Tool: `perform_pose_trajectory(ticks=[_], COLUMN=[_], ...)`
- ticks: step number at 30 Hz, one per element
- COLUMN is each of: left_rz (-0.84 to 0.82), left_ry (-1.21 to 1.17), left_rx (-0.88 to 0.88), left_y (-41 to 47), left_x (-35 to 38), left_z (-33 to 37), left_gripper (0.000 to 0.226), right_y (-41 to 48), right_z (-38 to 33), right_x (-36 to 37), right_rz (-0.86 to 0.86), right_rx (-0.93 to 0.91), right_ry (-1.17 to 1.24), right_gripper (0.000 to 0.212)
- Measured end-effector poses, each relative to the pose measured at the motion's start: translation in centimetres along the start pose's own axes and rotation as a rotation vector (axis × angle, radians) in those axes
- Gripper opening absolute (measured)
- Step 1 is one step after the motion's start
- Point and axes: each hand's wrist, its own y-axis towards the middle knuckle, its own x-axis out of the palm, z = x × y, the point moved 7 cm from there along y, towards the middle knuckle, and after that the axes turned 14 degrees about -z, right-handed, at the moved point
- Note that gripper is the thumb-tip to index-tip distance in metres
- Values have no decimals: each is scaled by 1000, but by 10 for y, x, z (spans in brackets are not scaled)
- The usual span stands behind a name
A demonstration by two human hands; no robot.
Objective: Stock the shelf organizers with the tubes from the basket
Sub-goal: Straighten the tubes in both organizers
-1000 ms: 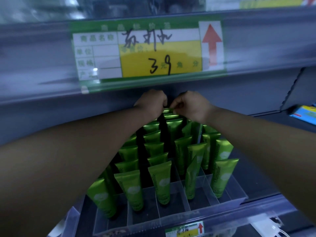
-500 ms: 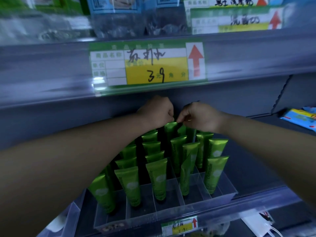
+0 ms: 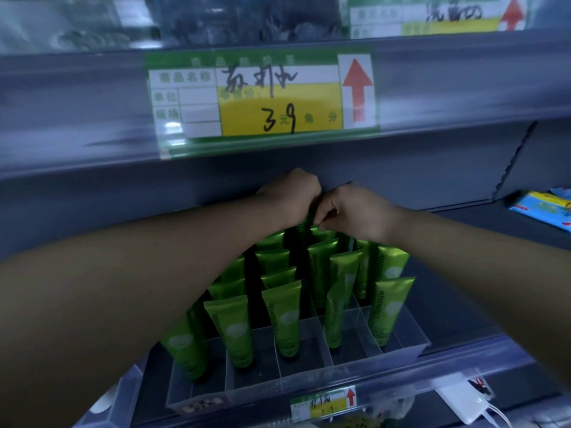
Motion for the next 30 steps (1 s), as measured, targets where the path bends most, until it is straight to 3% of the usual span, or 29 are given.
perform_pose_trajectory(ticks=[23, 30], left_rz=[53, 85], left_ry=[34, -67], left_rx=[48, 92], left_y=[-5, -21], left_x=[-5, -17], left_z=[-3, -4], left_gripper=[12, 25], right_y=[-4, -30], right_z=[-3, 3], right_x=[-8, -34], right_rz=[102, 172], right_rx=[42, 70], right_ry=[95, 141], right_gripper=[13, 11])
